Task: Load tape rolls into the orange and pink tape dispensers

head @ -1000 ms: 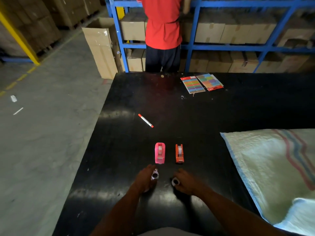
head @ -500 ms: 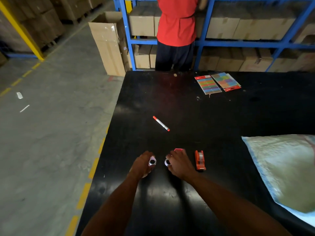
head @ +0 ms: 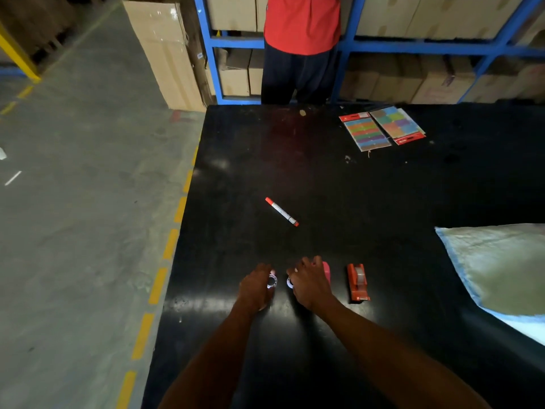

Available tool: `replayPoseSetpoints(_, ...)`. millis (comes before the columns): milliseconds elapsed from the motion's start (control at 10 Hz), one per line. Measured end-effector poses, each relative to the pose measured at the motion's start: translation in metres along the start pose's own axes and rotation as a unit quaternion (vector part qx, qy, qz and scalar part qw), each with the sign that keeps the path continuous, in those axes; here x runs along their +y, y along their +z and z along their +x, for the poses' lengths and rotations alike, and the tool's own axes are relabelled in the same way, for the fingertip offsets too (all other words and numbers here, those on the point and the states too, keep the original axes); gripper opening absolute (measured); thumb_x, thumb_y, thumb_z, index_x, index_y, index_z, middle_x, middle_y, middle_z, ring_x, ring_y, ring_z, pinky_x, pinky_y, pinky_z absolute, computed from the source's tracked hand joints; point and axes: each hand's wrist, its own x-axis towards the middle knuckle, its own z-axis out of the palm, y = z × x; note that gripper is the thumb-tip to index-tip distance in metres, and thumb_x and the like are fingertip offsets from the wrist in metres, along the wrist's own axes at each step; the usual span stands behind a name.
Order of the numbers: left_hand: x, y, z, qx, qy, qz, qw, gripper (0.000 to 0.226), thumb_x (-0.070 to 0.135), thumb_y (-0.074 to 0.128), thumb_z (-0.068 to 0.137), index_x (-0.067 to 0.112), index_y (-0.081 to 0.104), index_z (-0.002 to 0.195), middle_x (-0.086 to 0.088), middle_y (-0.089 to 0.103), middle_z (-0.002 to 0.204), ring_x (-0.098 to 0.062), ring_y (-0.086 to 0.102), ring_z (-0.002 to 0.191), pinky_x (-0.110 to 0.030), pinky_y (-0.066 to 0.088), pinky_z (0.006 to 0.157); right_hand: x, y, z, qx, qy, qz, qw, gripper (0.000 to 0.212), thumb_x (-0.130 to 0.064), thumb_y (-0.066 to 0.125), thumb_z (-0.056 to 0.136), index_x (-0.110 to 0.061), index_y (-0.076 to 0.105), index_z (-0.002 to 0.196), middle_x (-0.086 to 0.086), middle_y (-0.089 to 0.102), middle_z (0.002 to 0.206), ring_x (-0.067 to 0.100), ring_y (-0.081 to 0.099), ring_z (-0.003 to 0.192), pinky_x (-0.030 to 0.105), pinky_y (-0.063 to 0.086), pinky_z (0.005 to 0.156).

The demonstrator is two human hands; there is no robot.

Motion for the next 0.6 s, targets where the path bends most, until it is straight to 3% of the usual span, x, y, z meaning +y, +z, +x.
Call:
replayPoseSetpoints(200, -0.001, 0.004, 0.006, -0.007, -0.010, -0.001, 1.000, 0.049, 0.024, 0.065, 0.078, 0.023, 0.051, 0.125, -0.003, 0.049, 0.135, -0.031, 0.060, 0.112, -0.036, 0.049, 0.086, -0.001, 0.003, 0.007, -0.002, -0.008, 0.004, 1.000, 0.030, -0.027, 0.059, 0.081, -0.020, 0.062, 0.110, 0.007, 0.065, 0.114, 0.030, 0.051, 0.111, 0.050, 0.029, 0.094)
replayPoseSetpoints(400, 0.001, 0.001, 0.002, -0.018, -0.019, -0.011, 1.000, 0.057, 0.020, 0.066, 0.076, 0.023, 0.048, 0.130, -0.004, 0.045, 0.136, -0.033, 0.060, 0.113, -0.038, 0.050, 0.090, -0.002, 0.002, 0.006, 0.000, -0.010, 0.002, 1.000, 0.031, -0.030, 0.061, 0.078, -0.021, 0.064, 0.107, 0.006, 0.064, 0.112, 0.029, 0.051, 0.110, 0.050, 0.027, 0.093)
replayPoseSetpoints(500, -0.011, 0.005, -0.006, -0.024, -0.020, -0.005, 0.999, 0.073, 0.024, 0.072, 0.071, 0.028, 0.039, 0.136, -0.003, 0.035, 0.140, -0.035, 0.061, 0.112, -0.042, 0.052, 0.093, 0.000, -0.001, -0.004, 0.027, 0.000, 0.013, 1.000, 0.035, -0.033, 0.061, 0.076, -0.020, 0.064, 0.108, 0.004, 0.064, 0.110, 0.027, 0.051, 0.106, 0.048, 0.029, 0.090)
replayPoseSetpoints(600, -0.011, 0.005, -0.016, 0.010, -0.010, -0.007, 1.000, 0.073, 0.028, 0.072, 0.070, 0.028, 0.037, 0.134, -0.004, 0.035, 0.138, -0.036, 0.061, 0.110, -0.044, 0.053, 0.091, 0.004, 0.002, -0.015, 0.056, 0.018, 0.039, 0.998, 0.034, -0.035, 0.057, 0.077, -0.019, 0.063, 0.106, 0.004, 0.064, 0.108, 0.027, 0.053, 0.103, 0.047, 0.033, 0.087)
